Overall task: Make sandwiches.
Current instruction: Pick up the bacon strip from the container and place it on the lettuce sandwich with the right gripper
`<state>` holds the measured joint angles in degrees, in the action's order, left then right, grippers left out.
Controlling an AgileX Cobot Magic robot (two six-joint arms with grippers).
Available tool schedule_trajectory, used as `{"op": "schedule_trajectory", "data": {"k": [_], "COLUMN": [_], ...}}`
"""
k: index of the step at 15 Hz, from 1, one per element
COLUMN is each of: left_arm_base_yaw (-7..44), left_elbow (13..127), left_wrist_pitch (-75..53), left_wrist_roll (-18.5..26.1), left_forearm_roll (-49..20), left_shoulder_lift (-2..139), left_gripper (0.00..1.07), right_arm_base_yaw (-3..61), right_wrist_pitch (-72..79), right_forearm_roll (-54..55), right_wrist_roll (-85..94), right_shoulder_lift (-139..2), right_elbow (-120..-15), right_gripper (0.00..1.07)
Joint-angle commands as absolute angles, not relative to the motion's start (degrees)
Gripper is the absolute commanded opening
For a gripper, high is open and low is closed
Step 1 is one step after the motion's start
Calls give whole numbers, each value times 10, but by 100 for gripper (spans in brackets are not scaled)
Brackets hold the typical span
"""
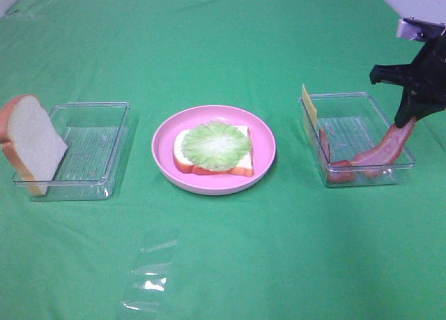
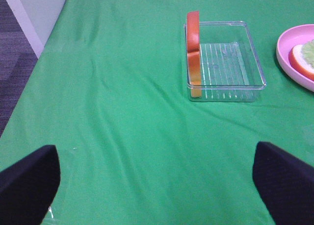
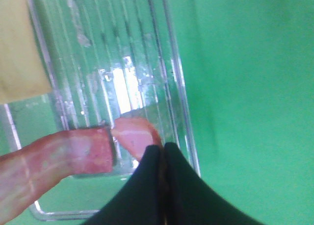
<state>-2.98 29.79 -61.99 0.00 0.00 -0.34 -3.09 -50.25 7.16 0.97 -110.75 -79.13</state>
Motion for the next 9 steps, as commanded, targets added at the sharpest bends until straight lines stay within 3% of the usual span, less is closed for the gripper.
{"op": "schedule_trajectory", "data": {"k": [1,9], "left_arm_base_yaw": [-31,-31], "left_elbow": [296,296], "left_wrist_pitch": [-616,-616], "left_wrist_roll": [0,0], "left_forearm_roll": [0,0], "left_shoulder_lift": [-12,-12], "left_gripper": [100,100], "right_arm_base_yaw": [-7,169], "right_wrist_pitch": [-513,-618], "right_forearm_roll": [87,11], "right_wrist_roll": [29,13], "right_shoulder_lift": [-1077,-1064], "right_elbow": [-790,-989], "right_gripper": [0,0]}}
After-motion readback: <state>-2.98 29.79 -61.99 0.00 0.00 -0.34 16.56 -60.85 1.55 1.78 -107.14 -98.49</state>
